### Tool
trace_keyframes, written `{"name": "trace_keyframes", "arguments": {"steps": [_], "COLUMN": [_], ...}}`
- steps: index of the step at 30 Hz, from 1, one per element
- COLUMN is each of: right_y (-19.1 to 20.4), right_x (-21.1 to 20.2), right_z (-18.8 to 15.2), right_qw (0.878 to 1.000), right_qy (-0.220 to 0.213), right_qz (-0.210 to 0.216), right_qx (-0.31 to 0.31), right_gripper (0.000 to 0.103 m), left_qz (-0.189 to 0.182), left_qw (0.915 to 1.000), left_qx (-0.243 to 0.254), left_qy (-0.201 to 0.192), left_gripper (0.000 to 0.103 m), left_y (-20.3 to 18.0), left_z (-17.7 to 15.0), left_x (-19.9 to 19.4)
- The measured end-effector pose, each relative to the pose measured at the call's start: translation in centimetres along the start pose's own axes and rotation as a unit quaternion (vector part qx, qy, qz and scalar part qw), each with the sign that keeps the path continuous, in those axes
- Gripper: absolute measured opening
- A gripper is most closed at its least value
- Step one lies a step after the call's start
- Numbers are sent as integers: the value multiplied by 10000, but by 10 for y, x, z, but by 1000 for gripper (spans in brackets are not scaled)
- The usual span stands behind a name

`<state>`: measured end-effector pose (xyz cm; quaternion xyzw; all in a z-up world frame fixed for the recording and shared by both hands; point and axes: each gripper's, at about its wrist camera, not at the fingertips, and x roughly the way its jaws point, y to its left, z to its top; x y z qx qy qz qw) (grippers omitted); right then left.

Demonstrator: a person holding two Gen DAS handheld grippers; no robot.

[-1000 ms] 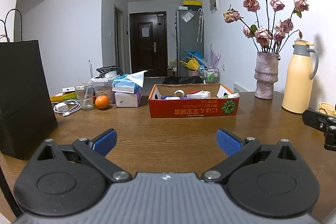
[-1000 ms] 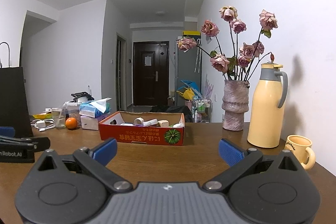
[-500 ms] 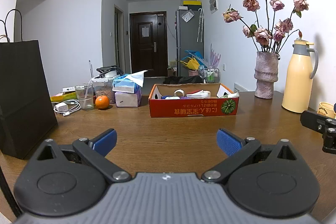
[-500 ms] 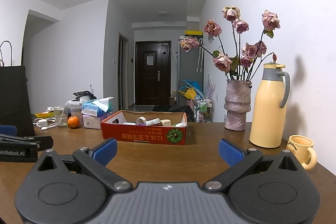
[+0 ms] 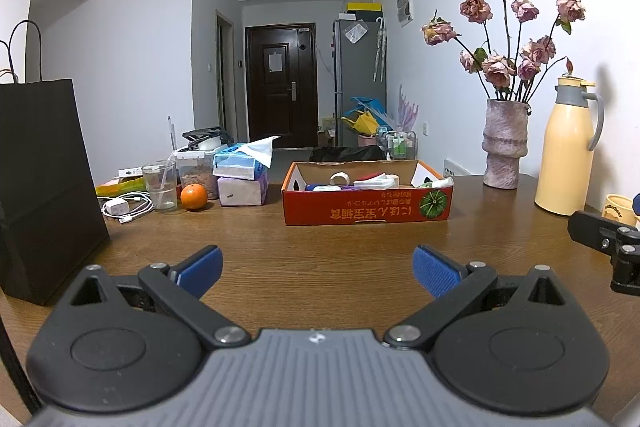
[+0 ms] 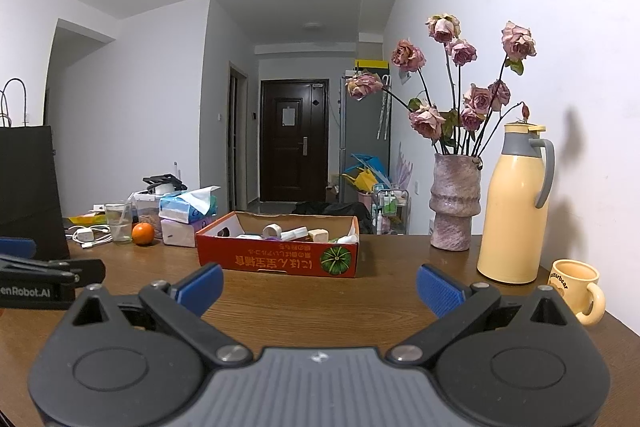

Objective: Organize rigid objects

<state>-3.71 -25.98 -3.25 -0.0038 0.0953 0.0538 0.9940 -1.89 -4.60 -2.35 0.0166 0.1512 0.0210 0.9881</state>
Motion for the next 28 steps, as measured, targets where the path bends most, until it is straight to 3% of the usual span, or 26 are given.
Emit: {"name": "trace_keyframes", "arguments": {"steps": [28], "right_y": [3], "right_x": [-1], "right_z": [-2], "right_qw": [10000], "right_qy": [35], "right_qz": [34], "right_qx": [0], "right_gripper": [103], "left_qz": [-73], "left_qw": [10000], "left_qx": [11], "left_qy": [26], "left_gripper": [103], "left_y": [0], "left_z": [-2], "left_x": [3]}}
